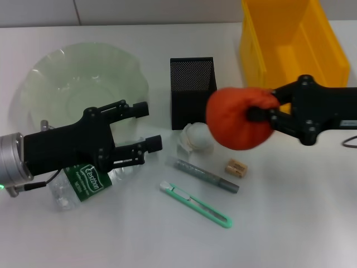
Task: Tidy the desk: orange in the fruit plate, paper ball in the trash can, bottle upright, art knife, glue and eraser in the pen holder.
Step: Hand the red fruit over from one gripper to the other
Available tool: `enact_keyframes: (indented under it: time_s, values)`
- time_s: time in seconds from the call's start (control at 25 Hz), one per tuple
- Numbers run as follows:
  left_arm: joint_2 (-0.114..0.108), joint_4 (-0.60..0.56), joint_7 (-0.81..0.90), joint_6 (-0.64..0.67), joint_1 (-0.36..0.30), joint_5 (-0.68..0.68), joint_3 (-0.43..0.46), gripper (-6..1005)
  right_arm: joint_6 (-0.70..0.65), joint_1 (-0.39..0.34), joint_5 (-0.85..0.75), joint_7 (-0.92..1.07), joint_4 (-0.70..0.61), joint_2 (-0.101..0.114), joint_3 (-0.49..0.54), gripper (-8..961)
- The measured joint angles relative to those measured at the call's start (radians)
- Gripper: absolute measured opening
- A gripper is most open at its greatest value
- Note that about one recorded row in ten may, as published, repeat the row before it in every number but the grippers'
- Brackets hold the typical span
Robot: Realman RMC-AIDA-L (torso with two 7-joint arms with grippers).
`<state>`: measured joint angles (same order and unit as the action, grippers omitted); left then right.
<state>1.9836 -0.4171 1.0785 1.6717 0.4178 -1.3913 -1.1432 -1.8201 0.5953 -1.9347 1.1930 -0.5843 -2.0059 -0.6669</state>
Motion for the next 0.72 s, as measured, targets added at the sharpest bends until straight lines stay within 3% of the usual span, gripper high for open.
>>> enact_keyframes:
  time_s: [0.28, 0.72]
  values:
    - [0.013, 0.0, 0.0, -0.007, 0.031, -0.006, 0.003, 785, 0.086, 0.032, 0.025, -0.084, 0.074, -0.062, -0.01, 51]
    - [0.023, 0.0, -0.002, -0.05, 0.042, -0.007, -0.003, 785, 0.098, 0.082, 0.025, -0.115, 0.162, -0.071, -0.013, 31]
